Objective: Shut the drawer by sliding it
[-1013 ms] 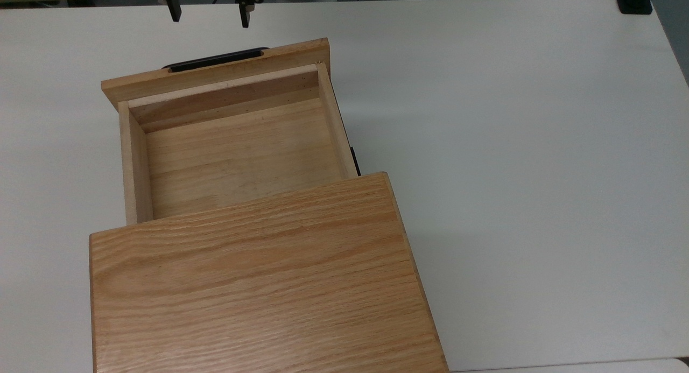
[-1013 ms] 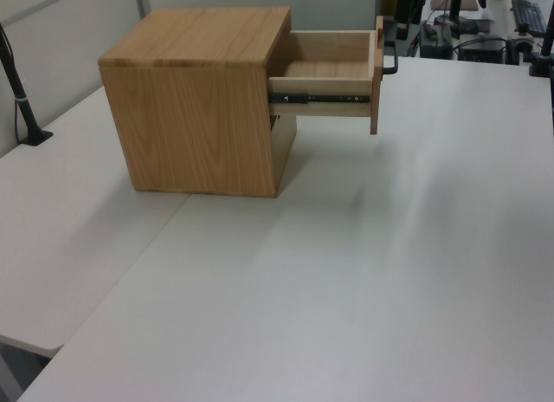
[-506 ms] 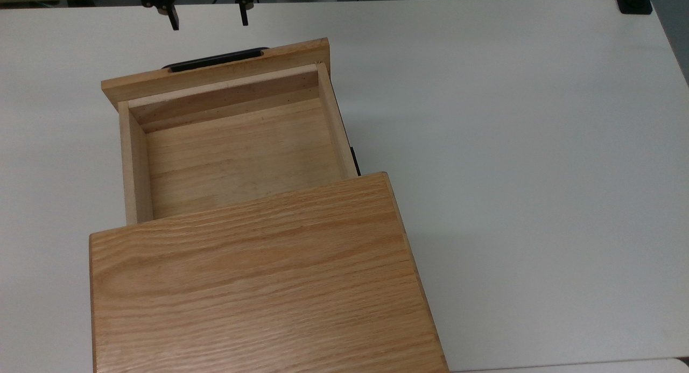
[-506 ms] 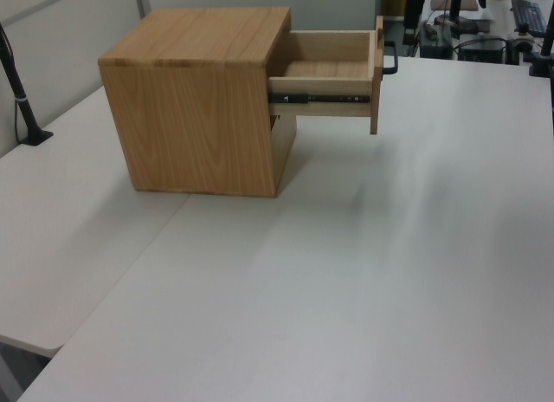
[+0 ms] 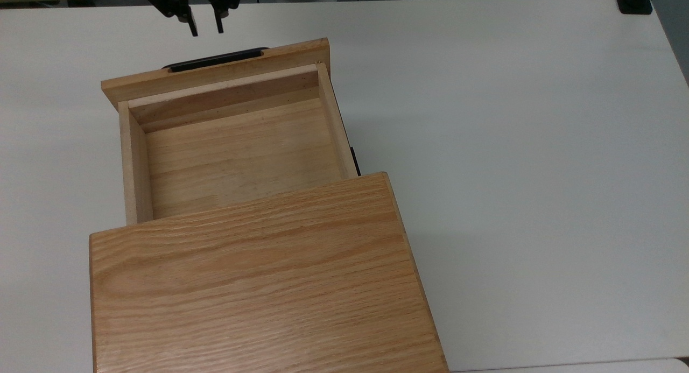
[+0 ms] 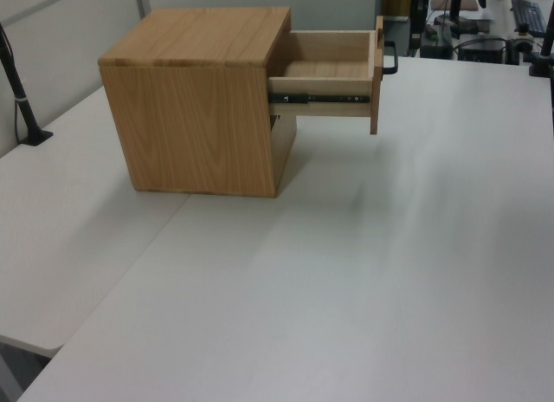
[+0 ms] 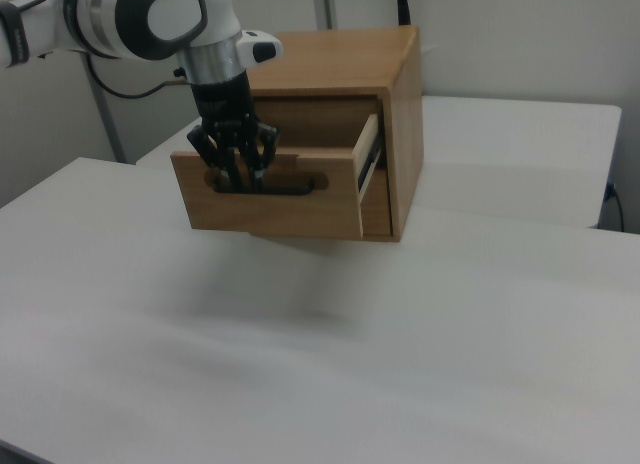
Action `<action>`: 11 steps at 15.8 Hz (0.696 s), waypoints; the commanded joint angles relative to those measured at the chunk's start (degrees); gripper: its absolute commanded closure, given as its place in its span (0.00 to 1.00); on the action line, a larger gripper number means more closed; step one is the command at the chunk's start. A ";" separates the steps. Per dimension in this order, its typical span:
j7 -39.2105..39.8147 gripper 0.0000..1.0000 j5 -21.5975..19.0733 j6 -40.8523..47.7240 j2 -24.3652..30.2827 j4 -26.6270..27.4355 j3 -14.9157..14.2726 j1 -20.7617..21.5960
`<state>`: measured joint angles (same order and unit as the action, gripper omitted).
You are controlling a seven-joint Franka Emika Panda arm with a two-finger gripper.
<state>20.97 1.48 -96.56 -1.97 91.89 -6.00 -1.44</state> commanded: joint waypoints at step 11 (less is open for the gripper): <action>-3.20 0.99 -0.16 -1.16 -0.14 3.91 0.02 0.20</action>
<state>19.66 1.47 -96.46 -2.14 94.67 -6.00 -1.49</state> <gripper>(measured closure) 0.982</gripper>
